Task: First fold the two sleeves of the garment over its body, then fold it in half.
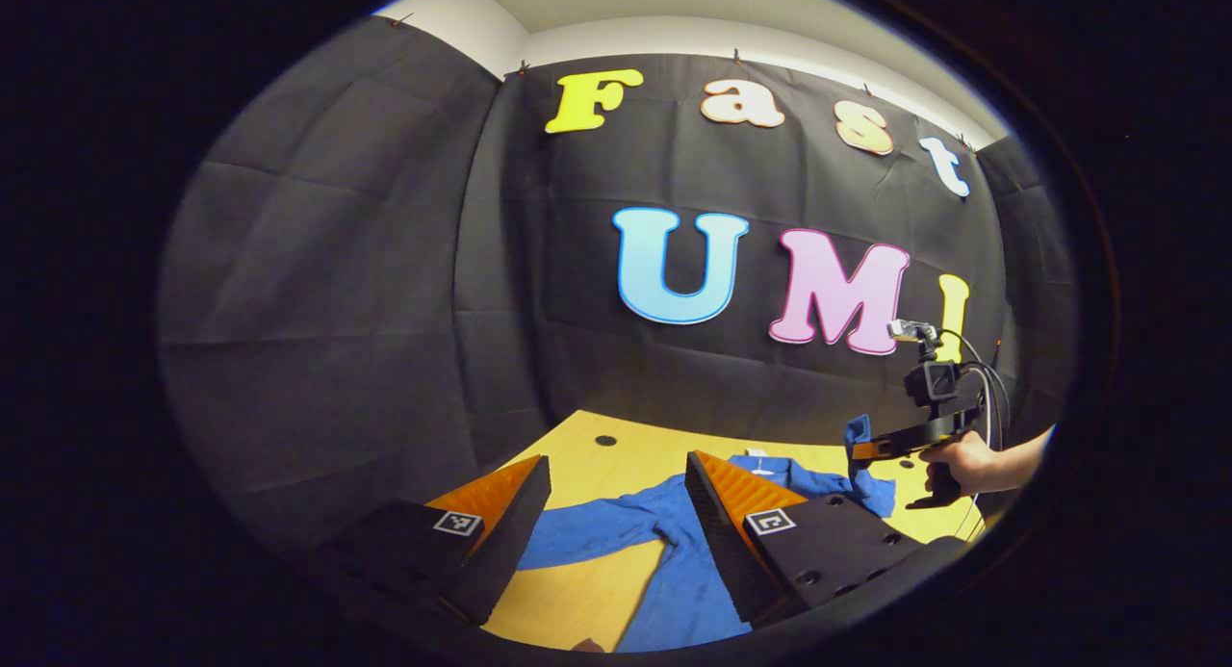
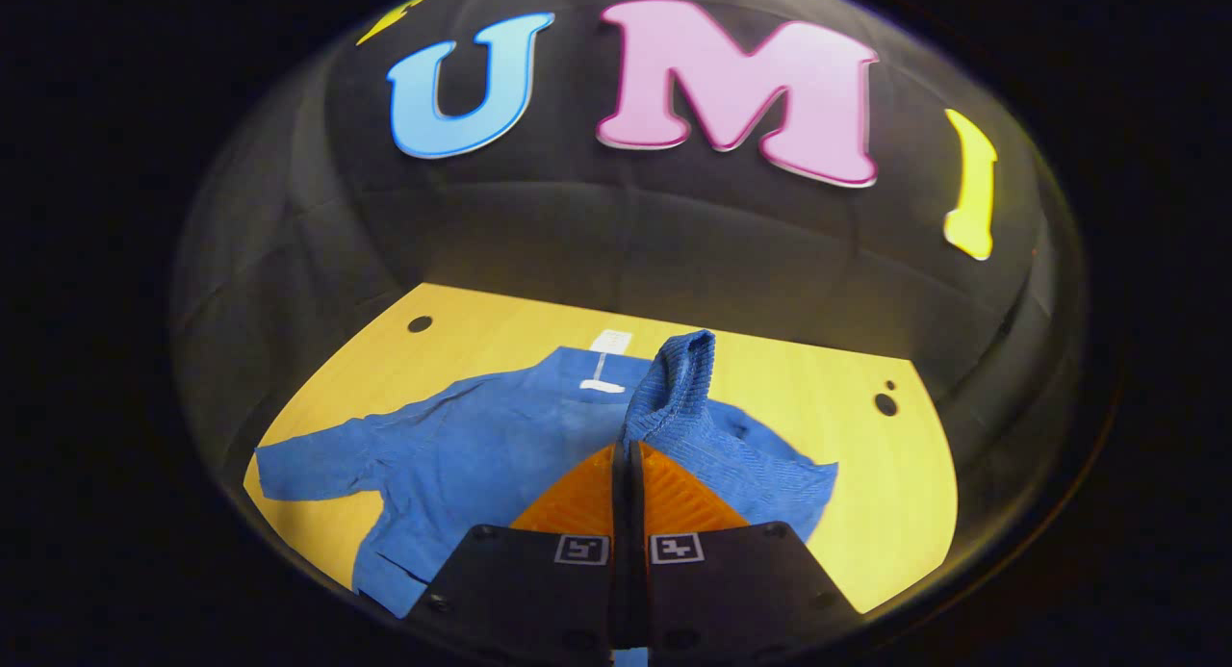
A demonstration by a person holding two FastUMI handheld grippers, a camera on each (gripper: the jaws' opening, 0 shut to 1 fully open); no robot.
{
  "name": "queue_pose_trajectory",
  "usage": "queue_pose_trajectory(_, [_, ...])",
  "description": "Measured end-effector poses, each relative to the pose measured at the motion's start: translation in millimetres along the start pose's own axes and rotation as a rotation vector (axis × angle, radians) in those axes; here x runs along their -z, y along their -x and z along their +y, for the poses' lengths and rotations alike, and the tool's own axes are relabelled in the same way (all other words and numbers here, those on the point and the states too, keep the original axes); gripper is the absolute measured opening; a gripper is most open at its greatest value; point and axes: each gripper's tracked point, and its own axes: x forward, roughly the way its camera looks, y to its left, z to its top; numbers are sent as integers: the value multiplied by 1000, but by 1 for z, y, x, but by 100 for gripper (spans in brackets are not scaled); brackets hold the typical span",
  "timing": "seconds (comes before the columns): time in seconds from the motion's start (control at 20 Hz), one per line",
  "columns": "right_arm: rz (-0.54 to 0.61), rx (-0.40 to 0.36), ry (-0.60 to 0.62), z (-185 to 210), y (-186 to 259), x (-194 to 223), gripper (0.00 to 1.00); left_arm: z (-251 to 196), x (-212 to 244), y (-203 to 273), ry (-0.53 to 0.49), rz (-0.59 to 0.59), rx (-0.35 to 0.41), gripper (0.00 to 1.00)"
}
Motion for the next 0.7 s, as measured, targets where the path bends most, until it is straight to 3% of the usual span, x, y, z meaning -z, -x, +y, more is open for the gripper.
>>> queue_pose_trajectory(0.25, [93,-153,65,99,-54,17,2,43,31,-1,6,69,-85,82])
queue_pose_trajectory(0.4, [177,-208,114,138,-72,46,0,64,45,5,-16,104,-137,80])
queue_pose_trajectory(0.7, [250,-190,130,155,-103,72,2,86,67,19,42,138,-198,82])
